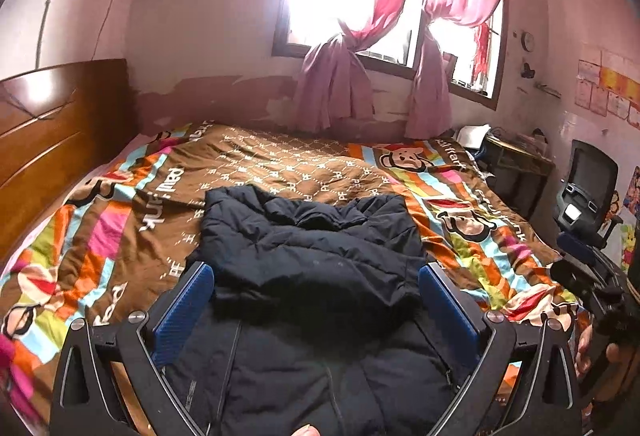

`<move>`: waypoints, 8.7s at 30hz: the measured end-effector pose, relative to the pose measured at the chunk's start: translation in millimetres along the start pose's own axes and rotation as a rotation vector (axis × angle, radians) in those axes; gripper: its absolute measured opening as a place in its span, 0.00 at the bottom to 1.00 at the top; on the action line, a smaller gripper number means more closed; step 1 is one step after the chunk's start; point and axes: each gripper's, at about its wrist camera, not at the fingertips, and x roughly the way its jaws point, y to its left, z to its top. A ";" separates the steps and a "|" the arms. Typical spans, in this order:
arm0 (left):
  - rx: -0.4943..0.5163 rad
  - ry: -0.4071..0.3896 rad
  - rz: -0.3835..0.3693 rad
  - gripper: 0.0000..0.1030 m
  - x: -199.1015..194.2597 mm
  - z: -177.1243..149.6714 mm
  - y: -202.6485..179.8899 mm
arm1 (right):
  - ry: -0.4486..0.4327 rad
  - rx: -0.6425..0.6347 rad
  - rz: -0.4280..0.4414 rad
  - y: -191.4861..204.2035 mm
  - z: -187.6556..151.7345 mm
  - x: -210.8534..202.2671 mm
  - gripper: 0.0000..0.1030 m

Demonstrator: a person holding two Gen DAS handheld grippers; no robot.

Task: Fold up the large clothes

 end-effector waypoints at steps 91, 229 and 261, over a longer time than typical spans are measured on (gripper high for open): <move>0.600 0.190 0.409 1.00 31.6 -218.4 -17.0 | 0.329 -0.075 0.051 14.6 -73.0 115.0 0.98; 0.574 0.002 0.354 0.07 165.4 -7.2 -8.3 | 0.142 -0.086 -0.147 -42.2 -3.3 195.6 0.07; 0.268 0.076 0.149 0.79 164.5 -23.3 62.6 | 0.105 0.053 -0.247 -91.7 -3.2 208.4 0.84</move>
